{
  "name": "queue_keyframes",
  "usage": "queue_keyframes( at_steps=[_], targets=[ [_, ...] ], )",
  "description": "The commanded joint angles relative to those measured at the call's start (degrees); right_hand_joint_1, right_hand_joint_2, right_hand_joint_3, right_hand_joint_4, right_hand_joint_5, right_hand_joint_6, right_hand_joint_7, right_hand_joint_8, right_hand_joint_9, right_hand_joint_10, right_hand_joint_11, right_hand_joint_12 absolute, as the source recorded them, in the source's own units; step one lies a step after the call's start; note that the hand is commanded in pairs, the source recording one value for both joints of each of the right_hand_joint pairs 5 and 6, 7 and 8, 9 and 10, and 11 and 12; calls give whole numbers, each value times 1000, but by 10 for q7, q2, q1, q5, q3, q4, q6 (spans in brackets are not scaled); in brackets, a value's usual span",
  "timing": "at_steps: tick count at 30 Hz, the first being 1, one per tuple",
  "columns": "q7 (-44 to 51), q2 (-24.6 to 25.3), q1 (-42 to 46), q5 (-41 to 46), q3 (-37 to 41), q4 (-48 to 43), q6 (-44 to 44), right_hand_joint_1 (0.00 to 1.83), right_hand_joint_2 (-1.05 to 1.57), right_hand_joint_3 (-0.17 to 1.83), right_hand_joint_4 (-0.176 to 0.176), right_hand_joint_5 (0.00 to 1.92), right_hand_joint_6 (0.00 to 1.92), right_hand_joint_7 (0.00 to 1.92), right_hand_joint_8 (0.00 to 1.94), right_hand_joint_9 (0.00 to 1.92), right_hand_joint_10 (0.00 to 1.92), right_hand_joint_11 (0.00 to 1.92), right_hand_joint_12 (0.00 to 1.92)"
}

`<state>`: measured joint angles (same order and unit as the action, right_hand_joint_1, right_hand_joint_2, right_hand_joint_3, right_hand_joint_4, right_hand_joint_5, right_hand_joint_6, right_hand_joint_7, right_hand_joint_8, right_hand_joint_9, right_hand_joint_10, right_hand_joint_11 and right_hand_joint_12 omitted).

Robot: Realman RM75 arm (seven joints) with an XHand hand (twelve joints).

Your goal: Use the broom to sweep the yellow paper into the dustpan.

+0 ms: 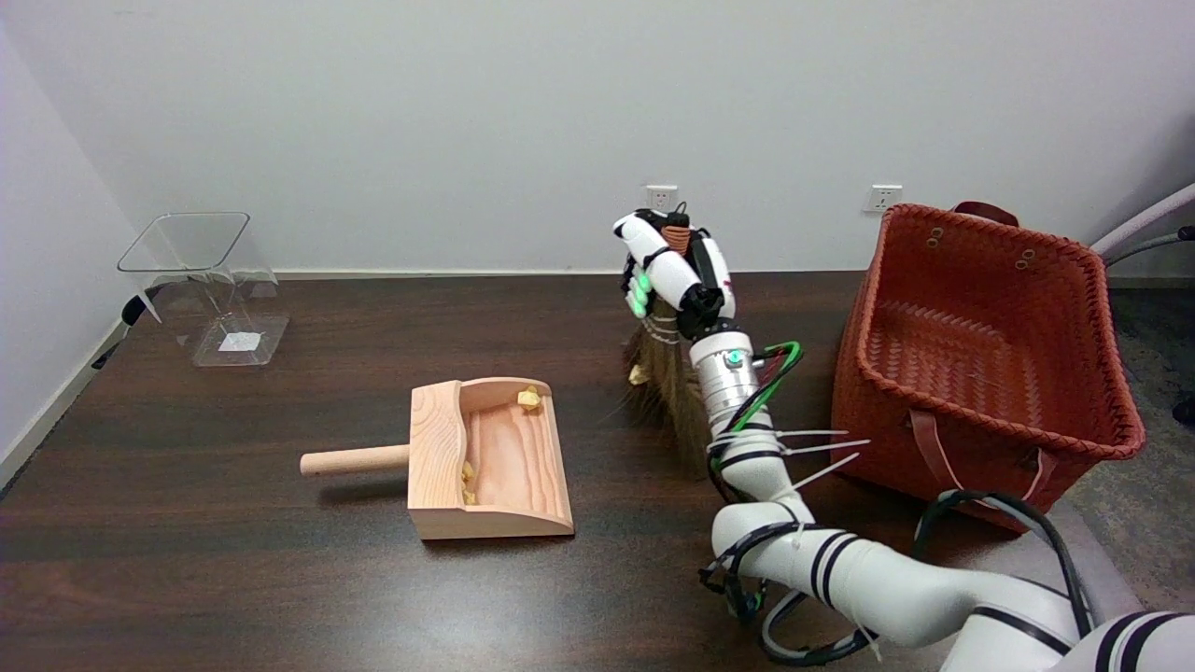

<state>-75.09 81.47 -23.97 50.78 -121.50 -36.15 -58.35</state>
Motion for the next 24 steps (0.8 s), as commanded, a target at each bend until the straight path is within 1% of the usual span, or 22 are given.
queue_keyframes(
  at_steps=[1,6,10,16,24],
  targets=[
    [-18,73,57,31,-10,-93,40,750,1571,494,0,1920,1920,1920,1920,1920,1920,1920,1920],
    [-9,99,68,31,-12,-98,35,746,1571,438,0,1920,1920,1920,1920,1920,1920,1920,1920],
    [13,123,79,62,-24,-116,41,746,1571,362,0,1920,1920,1920,1920,1920,1920,1920,1920],
    [56,148,89,99,-46,-140,36,746,1571,345,0,1920,1920,1920,1920,1920,1920,1920,1920],
    [98,157,96,103,-51,-186,36,741,1571,337,0,1920,1920,1920,1920,1920,1920,1920,1920]
  ],
)
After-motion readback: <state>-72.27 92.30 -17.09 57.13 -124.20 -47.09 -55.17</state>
